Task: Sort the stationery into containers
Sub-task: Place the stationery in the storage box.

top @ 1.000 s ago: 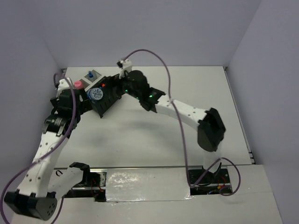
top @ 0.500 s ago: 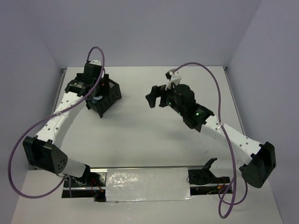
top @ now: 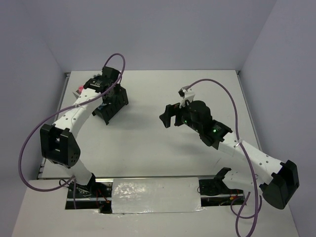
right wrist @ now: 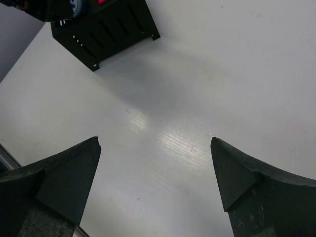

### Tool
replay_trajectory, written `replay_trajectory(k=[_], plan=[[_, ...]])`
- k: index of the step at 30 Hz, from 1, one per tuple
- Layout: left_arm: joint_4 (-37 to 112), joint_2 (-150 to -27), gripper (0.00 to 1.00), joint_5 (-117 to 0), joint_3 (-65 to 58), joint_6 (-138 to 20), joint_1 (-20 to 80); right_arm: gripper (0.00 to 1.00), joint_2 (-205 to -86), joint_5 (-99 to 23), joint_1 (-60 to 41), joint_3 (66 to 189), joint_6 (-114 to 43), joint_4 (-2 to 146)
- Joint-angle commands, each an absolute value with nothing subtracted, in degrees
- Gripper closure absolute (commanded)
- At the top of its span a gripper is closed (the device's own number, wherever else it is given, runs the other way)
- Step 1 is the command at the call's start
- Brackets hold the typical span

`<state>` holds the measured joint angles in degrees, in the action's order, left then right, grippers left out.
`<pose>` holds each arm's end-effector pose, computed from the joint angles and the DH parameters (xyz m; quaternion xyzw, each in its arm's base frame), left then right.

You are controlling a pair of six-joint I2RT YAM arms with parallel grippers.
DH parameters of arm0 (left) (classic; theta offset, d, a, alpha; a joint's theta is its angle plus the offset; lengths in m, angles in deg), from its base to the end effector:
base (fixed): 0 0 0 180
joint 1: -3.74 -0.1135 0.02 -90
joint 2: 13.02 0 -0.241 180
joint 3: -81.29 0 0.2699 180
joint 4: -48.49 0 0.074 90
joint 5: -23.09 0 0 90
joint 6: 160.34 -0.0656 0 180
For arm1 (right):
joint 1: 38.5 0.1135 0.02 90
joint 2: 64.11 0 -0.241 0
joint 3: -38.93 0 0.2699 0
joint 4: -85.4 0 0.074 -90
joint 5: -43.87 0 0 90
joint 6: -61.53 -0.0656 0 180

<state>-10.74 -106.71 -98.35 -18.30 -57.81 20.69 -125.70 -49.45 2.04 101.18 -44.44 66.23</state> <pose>0.3750 -0.0785 0.2775 -0.0499 0.9163 0.1717 0.3583 0.2361 0.1970 0.2843 -0.1561 0.7963 0.2557 0.5255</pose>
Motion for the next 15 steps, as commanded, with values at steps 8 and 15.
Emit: replay_trajectory(k=[8, 15], plan=[[-12.25, -112.94, 0.01, -105.84, -22.78, -57.25, 21.14, 0.0, -122.56, -46.75, 1.41, 97.74, -44.56, 70.18], [-13.04, -114.71, 0.06, -108.83, -23.84, -54.88, 21.05, 0.0, -121.16, -46.4, 1.41, 96.68, -44.47, 70.62]])
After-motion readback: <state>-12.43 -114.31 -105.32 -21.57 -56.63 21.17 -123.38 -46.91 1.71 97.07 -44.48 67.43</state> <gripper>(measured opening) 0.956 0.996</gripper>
